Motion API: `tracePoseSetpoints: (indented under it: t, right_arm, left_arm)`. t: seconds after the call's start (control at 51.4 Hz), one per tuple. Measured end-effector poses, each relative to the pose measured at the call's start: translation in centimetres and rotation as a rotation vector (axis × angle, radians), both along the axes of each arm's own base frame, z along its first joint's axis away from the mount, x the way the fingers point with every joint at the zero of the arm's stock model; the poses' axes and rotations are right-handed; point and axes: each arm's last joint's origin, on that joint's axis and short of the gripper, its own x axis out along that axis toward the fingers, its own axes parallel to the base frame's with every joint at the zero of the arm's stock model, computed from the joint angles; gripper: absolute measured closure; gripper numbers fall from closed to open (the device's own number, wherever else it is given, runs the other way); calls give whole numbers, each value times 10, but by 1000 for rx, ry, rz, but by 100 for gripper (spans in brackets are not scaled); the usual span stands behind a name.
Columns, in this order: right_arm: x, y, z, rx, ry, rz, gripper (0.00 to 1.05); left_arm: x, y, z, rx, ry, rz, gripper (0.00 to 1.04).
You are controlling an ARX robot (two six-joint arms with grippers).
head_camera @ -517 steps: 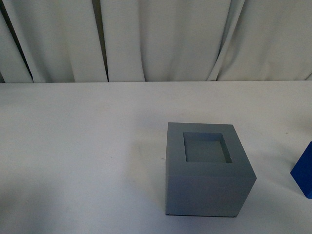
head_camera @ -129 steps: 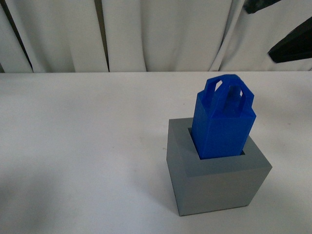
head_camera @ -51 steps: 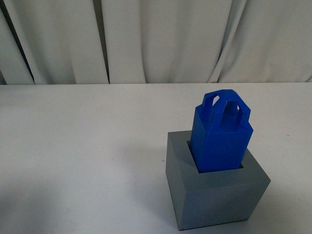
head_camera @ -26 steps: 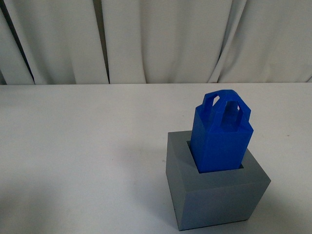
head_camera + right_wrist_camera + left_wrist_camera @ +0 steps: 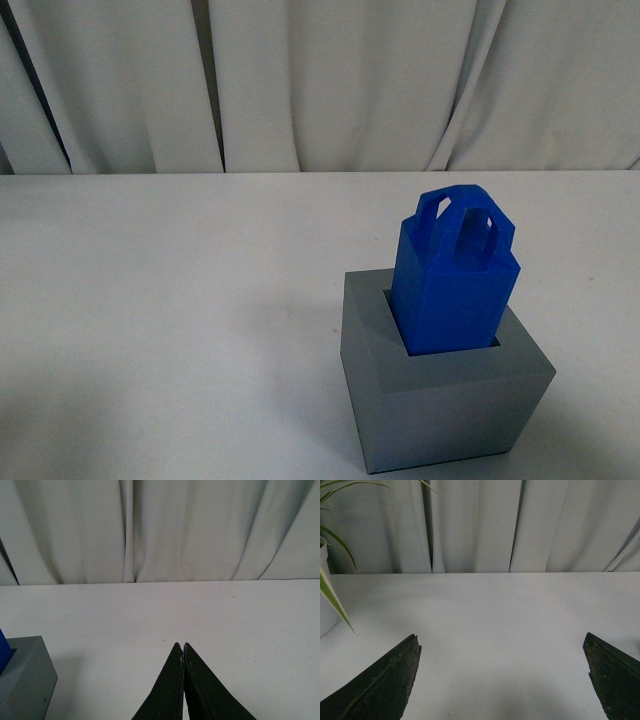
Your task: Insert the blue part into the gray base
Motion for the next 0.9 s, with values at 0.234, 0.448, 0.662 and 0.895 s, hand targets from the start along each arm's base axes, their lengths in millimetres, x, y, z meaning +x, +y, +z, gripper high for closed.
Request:
tracePoseSetpoints:
  t: [0.234,0.448,0.662,0.895]
  right_arm:
    - [-5,0,0,0,-3,0,102]
    - [-8,0,0,0,-2,0,102]
    - [-20,0,-3,0,0,2,102]
    - [-20,0,-3,0,3,2,53]
  left_arm:
    - [0,0,0,0,0,0,6]
    - [0,0,0,0,0,0,6]
    - [0,0,0,0,0,0,6]
    - [0,0,0,0,0,0,6]
